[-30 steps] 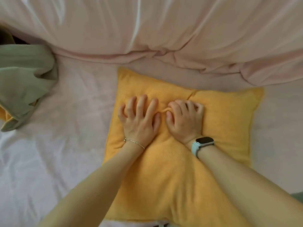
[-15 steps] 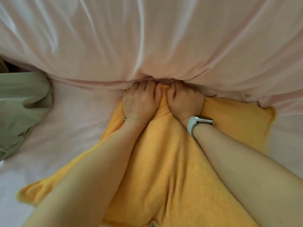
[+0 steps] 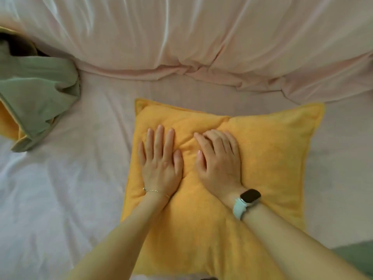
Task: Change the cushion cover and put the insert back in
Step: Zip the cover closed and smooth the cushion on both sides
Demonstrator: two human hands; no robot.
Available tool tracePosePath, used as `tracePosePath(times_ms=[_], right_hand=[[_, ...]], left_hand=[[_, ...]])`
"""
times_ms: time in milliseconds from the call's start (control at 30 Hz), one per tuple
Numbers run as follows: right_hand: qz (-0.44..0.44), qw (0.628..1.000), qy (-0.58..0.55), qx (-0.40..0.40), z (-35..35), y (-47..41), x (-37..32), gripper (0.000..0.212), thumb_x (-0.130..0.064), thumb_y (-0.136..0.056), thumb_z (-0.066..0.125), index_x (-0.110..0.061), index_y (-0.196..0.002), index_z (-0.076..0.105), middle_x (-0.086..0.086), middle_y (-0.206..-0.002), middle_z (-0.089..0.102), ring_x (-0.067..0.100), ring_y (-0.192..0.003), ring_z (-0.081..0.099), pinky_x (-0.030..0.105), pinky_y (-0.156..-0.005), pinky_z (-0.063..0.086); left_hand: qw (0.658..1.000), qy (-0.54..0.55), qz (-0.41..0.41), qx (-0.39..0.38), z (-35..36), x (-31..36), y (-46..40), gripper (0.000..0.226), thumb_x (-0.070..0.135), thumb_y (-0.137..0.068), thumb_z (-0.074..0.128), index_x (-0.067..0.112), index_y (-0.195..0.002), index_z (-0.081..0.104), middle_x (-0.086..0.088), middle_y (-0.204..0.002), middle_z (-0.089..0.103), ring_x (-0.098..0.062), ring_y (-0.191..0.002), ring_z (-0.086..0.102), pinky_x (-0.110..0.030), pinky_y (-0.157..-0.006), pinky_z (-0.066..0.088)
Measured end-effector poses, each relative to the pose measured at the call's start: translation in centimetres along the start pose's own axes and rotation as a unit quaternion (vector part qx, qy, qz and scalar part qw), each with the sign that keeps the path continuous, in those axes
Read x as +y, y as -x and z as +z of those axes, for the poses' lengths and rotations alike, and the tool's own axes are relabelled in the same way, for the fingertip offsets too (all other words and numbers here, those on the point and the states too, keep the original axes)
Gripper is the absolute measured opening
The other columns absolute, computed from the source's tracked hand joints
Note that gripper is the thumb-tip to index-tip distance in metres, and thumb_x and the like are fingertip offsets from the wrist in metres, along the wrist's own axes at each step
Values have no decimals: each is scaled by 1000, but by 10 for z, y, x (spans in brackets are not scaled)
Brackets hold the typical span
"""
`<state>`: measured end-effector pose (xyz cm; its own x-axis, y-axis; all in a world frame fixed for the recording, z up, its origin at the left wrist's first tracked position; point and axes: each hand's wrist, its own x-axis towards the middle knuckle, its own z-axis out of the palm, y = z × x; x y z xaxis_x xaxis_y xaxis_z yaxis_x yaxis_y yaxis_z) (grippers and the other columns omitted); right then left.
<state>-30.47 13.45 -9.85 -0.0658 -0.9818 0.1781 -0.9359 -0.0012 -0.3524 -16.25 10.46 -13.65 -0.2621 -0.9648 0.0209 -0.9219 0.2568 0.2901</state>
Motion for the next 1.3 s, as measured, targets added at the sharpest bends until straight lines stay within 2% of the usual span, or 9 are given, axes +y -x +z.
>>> tracePosePath(times_ms=[100,200,367,500,633,800,967,1133,1300], right_hand=[[28,999,26,4,-47,35,15,40,-17,-86,44,-15,-125,55,10,-133,51,25,-128,40,56,-109,20],[111,992,64,25,-64,54,49,39,-24,-91,42,-17,-128,53,9,-135,48,27,-129,37,59,-104,28],[138,985,87,58,-36,41,85,36,-27,-92,41,-16,-122,56,9,-125,58,26,-119,44,52,-94,40],[142,982,81,97,-16,64,115,33,-27,-91,38,-15,-120,49,4,-123,55,27,-115,45,46,-92,37],[137,981,85,110,3,61,136,30,-29,-96,29,-15,-113,49,0,-119,48,26,-109,47,42,-85,35],[139,979,115,94,22,6,169,23,-26,-93,30,-12,-98,48,11,-96,63,26,-89,44,40,-73,30],[133,983,112,51,27,-46,199,29,-21,-83,38,-2,-74,57,16,-66,61,30,-62,57,30,-49,42],[139,976,164,43,24,-94,225,34,-20,-79,40,-7,-51,55,10,-45,56,26,-34,50,15,-40,26],[173,965,169,98,25,-73,206,33,-21,-84,43,-6,-58,56,13,-51,55,29,-46,55,20,-38,31]], left_hand=[[998,21,-66,-3,-27,6,36,51,37,-91,30,22,-140,29,-11,-146,37,-25,-137,21,-46,-111,15],[998,4,-63,5,-44,15,40,47,36,-90,35,23,-135,36,-11,-142,42,-28,-134,25,-50,-108,19],[981,-40,188,-8,-47,43,0,43,42,-93,39,31,-135,41,-3,-142,44,-29,-137,27,-59,-109,14],[953,-86,281,-71,-25,72,0,52,55,-91,34,37,-139,34,2,-149,32,-29,-139,22,-64,-107,9],[957,-110,261,-64,10,85,-3,52,57,-90,32,39,-139,31,4,-148,28,-28,-137,23,-62,-107,5],[971,-83,216,-55,45,105,-68,42,51,-88,37,35,-126,48,0,-135,52,-29,-126,33,-60,-103,11],[978,-60,200,-19,76,122,-135,33,44,-85,42,26,-102,64,-3,-102,66,-27,-101,41,-48,-93,21],[981,-96,170,15,90,138,-192,33,41,-84,45,22,-73,69,-3,-63,64,-26,-63,59,-38,-73,24],[983,-55,166,54,80,129,-160,31,36,-89,45,17,-73,63,-3,-72,65,-25,-68,58,-38,-74,28]])
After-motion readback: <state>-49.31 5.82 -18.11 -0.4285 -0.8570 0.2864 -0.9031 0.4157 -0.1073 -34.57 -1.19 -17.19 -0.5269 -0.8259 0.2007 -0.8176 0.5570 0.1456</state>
